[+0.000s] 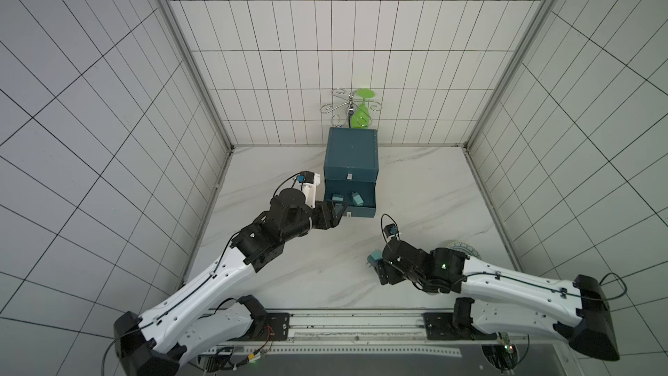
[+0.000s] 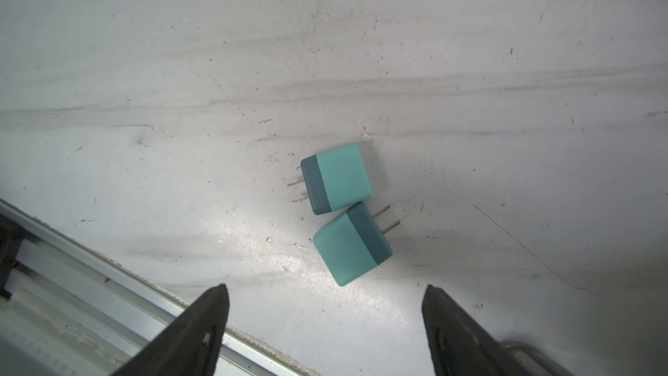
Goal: Place the plugs into the drawer by color
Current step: Pick up the plug from the center of the board.
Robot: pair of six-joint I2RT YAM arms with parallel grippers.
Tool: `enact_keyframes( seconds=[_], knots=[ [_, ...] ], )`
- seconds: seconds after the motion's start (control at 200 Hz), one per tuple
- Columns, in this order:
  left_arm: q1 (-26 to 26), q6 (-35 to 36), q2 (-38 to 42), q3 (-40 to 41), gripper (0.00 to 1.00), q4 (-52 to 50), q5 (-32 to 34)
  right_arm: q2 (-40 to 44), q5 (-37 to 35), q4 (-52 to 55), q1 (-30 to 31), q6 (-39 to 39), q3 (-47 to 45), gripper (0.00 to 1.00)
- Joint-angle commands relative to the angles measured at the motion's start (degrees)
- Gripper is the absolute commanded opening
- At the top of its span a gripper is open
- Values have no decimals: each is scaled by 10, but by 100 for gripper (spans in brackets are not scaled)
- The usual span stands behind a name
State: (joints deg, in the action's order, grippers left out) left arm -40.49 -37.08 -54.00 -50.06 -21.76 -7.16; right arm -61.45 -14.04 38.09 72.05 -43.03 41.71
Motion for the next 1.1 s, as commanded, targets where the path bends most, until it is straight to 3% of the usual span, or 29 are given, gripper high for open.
enact_keyframes(
  seconds=[0.0,0.285,0.42,0.75,0.924,1.099],
  knots=[
    [2,13,13,39,73,16,-9,-16,-17,-35,5,-46,-27,88],
    [2,50,-17,88,73,44,-13,-111,-7,-63,-6,-70,-29,91],
    [2,64,-20,92,73,30,-8,-148,38,-121,-42,-65,-53,83],
    [1,60,-35,94,71,33,-32,-242,71,-174,-46,-45,-38,74],
    [0,59,-39,93,71,32,-38,-257,54,-102,-23,-16,-1,72],
    [0,59,-31,93,70,30,-40,-226,15,-23,-15,-33,-13,80]
  ],
)
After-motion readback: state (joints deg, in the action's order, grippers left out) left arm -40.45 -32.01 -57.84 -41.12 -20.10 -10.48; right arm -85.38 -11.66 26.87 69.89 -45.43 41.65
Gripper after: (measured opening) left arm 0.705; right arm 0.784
